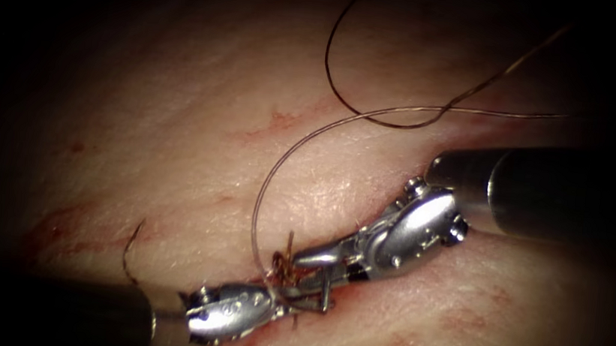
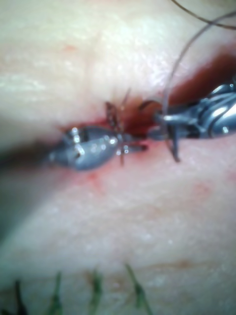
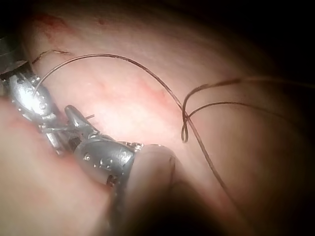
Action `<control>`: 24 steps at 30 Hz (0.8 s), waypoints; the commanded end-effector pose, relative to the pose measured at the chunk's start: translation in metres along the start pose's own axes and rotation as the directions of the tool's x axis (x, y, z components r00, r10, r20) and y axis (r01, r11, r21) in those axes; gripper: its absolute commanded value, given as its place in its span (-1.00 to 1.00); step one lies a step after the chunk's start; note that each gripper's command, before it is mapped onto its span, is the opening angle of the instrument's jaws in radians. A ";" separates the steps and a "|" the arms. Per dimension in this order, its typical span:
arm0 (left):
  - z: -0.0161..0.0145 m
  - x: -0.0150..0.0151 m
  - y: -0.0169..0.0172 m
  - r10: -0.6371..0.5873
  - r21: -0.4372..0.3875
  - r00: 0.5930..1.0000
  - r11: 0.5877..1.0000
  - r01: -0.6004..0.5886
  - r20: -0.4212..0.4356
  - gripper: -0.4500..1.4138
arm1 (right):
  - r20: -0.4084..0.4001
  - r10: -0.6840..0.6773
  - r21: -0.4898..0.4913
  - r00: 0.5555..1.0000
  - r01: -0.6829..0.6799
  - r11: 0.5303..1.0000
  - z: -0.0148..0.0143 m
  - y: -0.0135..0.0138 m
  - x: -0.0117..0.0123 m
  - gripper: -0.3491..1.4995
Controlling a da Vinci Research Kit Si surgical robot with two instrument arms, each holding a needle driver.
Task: Wound Closure
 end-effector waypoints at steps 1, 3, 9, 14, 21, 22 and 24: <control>0.0006 -0.0007 0.0004 -0.003 -0.001 1.000 1.000 0.003 0.000 -0.40 | -0.003 0.008 -0.026 1.000 -0.008 1.000 0.0000 0.0014 -0.0001 -1.00; 0.0006 -0.0007 0.0004 -0.003 -0.001 1.000 1.000 0.003 0.000 -0.40 | -0.011 0.021 -0.057 1.000 -0.021 0.998 -0.0008 0.0031 0.0001 -1.00; 0.0007 -0.0007 0.0004 -0.003 0.000 1.000 1.000 0.003 0.000 -0.40 | -0.033 0.277 -0.074 0.960 -0.279 0.957 -0.0015 0.0068 -0.0010 -1.00; 0.0007 -0.0007 0.0004 -0.003 0.000 1.000 1.000 0.003 0.000 -0.40 | -0.015 0.414 -0.063 0.910 -0.414 0.908 -0.0013 0.0084 -0.0030 -1.00; 0.0006 -0.0007 0.0005 -0.003 -0.001 1.000 1.000 0.003 0.000 -0.40 | 0.019 0.531 -0.026 0.847 -0.531 0.847 -0.0016 0.0079 -0.0053 -1.00; 0.0006 -0.0007 0.0005 -0.003 -0.001 1.000 1.000 0.003 0.000 -0.40 | 0.014 0.555 -0.019 0.832 -0.554 0.832 -0.0016 0.0077 -0.0053 -1.00; 0.0006 -0.0008 0.0005 -0.003 0.000 1.000 1.000 0.003 0.000 -0.40 | 0.007 0.601 -0.008 0.799 -0.601 0.799 -0.0016 0.0075 -0.0054 -1.00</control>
